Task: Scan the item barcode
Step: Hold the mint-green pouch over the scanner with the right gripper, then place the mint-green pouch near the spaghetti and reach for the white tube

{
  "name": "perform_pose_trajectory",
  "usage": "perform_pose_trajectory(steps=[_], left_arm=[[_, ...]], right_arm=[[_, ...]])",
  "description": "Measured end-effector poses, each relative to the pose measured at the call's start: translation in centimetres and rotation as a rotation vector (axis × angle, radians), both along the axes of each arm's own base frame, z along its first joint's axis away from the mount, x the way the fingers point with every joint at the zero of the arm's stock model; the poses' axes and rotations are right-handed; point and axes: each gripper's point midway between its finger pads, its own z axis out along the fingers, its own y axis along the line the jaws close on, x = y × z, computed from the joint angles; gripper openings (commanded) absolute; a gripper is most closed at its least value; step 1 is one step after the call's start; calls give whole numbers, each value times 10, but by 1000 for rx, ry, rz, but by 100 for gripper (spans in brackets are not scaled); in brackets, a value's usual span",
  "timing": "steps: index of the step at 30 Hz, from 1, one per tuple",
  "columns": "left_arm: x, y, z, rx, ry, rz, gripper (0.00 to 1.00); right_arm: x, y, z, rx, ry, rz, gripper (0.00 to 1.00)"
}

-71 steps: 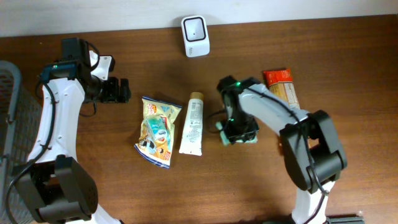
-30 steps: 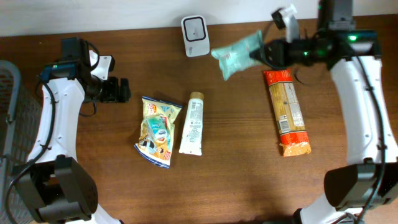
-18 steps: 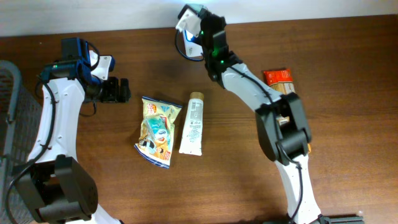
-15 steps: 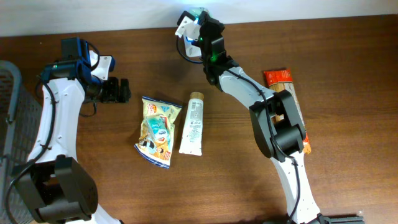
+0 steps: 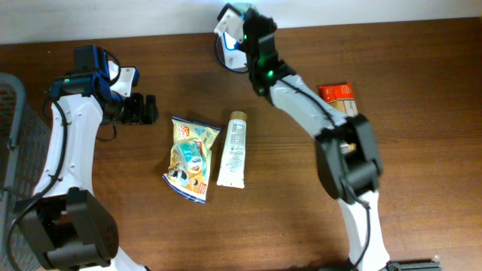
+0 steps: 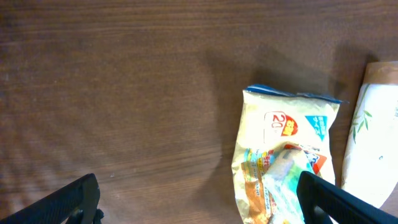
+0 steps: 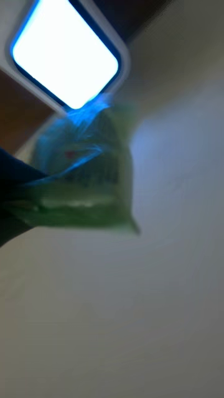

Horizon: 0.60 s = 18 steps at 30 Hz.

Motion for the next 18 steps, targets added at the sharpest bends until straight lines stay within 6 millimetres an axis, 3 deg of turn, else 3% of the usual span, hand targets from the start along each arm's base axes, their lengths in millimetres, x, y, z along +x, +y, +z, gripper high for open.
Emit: perform_pose_trajectory(steps=[2,3,4,5,6,7,9,10,11,13,14,15,16,17,18], left_arm=[[0,0,0,-2,1,0,99],[0,0,0,1,0,0,99],[0,0,0,0,1,0,99],[0,0,0,0,-2,0,99],[1,0,0,0,-3,0,99],[0,0,0,-1,0,0,99],[0,0,0,0,0,0,99],[0,0,0,0,0,0,99],[0,0,0,0,-1,0,99],[0,0,0,0,-1,0,99],[0,0,0,0,0,0,99],[0,0,0,0,-1,0,99],[0,0,0,0,0,0,99],[0,0,0,0,-1,0,99],[0,0,0,0,-1,0,99]], right_arm=[[-36,-8,43,123,114,4,4],[-47,-5,50,223,158,16,4],[-99,-22,82,362,304,-1,4],[-126,-31,78,425,419,-27,4],[-159,-57,74,548,558,-115,4],[-170,-73,69,590,623,-169,4],[-221,-115,19,611,892,-384,4],[-234,-132,-8,621,982,-481,4],[-239,-139,-28,628,1031,-528,4],[-259,-158,-87,618,1164,-639,4],[-267,-167,-106,617,1204,-687,4],[-268,-176,-121,625,1211,-712,23],[-277,-186,-140,634,1237,-753,51],[-281,-189,-147,645,1249,-762,61],[-285,-188,-151,656,1269,-760,64]])
